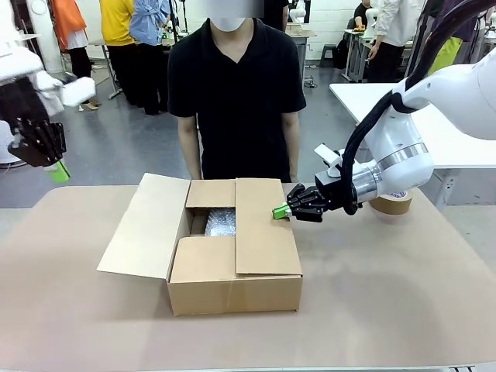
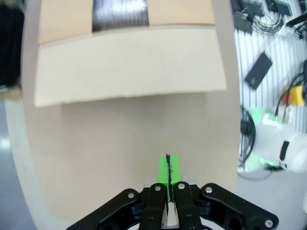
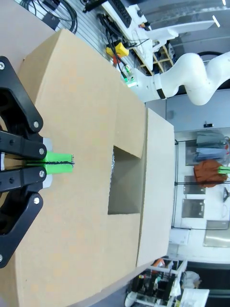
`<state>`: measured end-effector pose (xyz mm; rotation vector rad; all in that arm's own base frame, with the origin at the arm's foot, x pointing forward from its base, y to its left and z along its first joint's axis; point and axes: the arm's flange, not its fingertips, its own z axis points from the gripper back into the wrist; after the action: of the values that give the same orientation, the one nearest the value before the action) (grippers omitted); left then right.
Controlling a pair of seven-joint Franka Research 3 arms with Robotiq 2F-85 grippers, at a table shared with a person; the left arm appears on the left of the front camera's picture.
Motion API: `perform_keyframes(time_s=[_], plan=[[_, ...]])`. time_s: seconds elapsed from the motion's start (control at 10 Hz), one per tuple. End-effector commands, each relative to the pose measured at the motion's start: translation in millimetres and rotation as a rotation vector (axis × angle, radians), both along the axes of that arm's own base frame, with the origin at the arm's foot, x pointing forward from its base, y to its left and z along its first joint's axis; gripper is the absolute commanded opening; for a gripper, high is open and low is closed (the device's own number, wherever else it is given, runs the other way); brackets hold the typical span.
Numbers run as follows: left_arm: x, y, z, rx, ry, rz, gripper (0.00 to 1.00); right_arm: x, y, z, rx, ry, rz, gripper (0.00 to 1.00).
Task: Wrap the clocks to prevent damage.
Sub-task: Push the left (or right) flap of the Package Box to close it.
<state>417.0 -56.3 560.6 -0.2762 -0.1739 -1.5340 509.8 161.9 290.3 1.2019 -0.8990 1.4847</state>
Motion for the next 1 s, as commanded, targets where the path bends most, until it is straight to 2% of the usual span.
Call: perform_keyframes(time_s=[0.0, 0.1, 0.3, 0.4, 0.5, 0.7, 0.8, 0.9], plan=[[11, 45, -12, -0.366, 0.038, -0.087, 0.0, -1, 1, -3, -0.006, 0.0, 0.001, 0.01], [-10, 59, -35, -0.423, -0.012, -0.045, 0.0, -1, 1, -3, -0.006, 0.0, 0.001, 0.01], [4, 85, -59, -0.568, -0.059, -0.022, 0.0, -1, 1, -3, -0.006, 0.0, 0.001, 0.01], [-14, 86, -81, -0.541, -0.125, 0.014, 0.0, -1, 1, -3, -0.006, 0.0, 0.001, 0.01], [-19, 83, -103, -0.486, -0.157, 0.032, 0.0, -1, 1, -3, -0.006, 0.0, 0.001, 0.01], [-16, 75, -120, -0.428, -0.148, 0.012, 0.0, -1, 1, -3, -0.006, 0.0, 0.001, 0.01], [-17, 74, -127, -0.475, -0.12, 0.026, 0.0, -1, 1, -3, -0.006, 0.0, 0.001, 0.01], [-6, 68, -112, -0.452, -0.048, 0.008, 0.0, -1, 1, -3, -0.006, 0.0, 0.001, 0.01]])
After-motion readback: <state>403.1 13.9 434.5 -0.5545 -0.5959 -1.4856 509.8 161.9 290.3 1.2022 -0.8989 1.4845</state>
